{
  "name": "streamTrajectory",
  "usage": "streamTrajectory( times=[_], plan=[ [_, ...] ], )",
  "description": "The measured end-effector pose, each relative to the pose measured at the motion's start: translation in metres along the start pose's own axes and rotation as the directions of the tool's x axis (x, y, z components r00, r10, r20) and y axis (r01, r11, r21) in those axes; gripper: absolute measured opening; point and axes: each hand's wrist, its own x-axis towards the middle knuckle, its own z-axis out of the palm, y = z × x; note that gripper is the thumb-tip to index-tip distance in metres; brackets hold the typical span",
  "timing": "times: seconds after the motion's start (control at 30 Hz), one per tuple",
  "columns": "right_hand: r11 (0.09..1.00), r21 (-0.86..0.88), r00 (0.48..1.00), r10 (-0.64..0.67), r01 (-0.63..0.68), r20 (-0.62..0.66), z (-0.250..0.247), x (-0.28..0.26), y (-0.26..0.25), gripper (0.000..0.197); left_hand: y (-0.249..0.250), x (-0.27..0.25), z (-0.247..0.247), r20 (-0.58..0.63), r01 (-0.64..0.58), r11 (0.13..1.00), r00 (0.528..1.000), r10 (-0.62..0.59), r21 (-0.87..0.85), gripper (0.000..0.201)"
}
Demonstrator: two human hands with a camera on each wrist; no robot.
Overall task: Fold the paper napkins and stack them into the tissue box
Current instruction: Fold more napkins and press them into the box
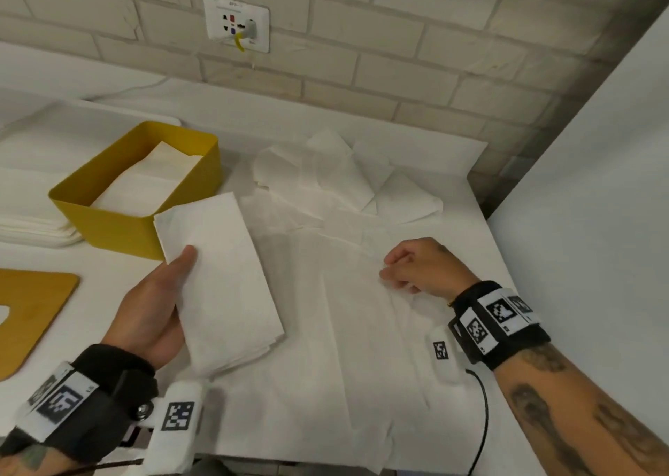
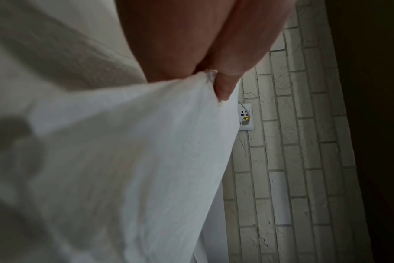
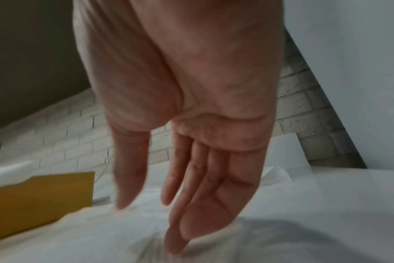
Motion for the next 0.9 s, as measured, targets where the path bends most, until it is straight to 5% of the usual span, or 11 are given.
streamTrajectory(
  times=[0.2,0.33,0.5,0.7,0.77,0.9],
  plan=[
    [0.941,-0.200,0.945,-0.222,0.272,0.240,0.026,0.015,-0.028,0.052,0.000,-0.006,0.005,-0.025,0.010,1.000,1.000,-0.009,0.013,0.032],
    [0.910,-0.253,0.903,-0.221,0.327,0.369,0.049,0.024,-0.054,0.057,0.001,-0.009,0.006,-0.026,0.012,1.000,1.000,-0.011,0.005,0.033],
    [0.860,-0.417,0.902,-0.108,0.296,0.418,0.040,0.034,-0.057,0.038,0.006,-0.012,-0.003,-0.028,0.037,0.999,0.999,-0.037,-0.007,0.039],
    [0.932,-0.094,0.852,-0.274,0.349,0.446,0.007,0.021,-0.054,0.016,0.011,-0.017,-0.008,0.002,0.042,0.999,0.999,-0.042,-0.028,0.038],
    [0.938,0.097,0.838,-0.342,0.334,0.424,-0.004,0.010,-0.058,0.018,0.014,-0.018,-0.003,0.031,0.022,1.000,0.999,-0.022,-0.002,0.038],
    [0.890,0.119,0.830,-0.453,0.440,0.325,-0.017,-0.005,-0.070,0.032,0.020,-0.020,0.019,0.122,-0.033,0.997,0.992,0.024,0.071,0.039]
  ],
)
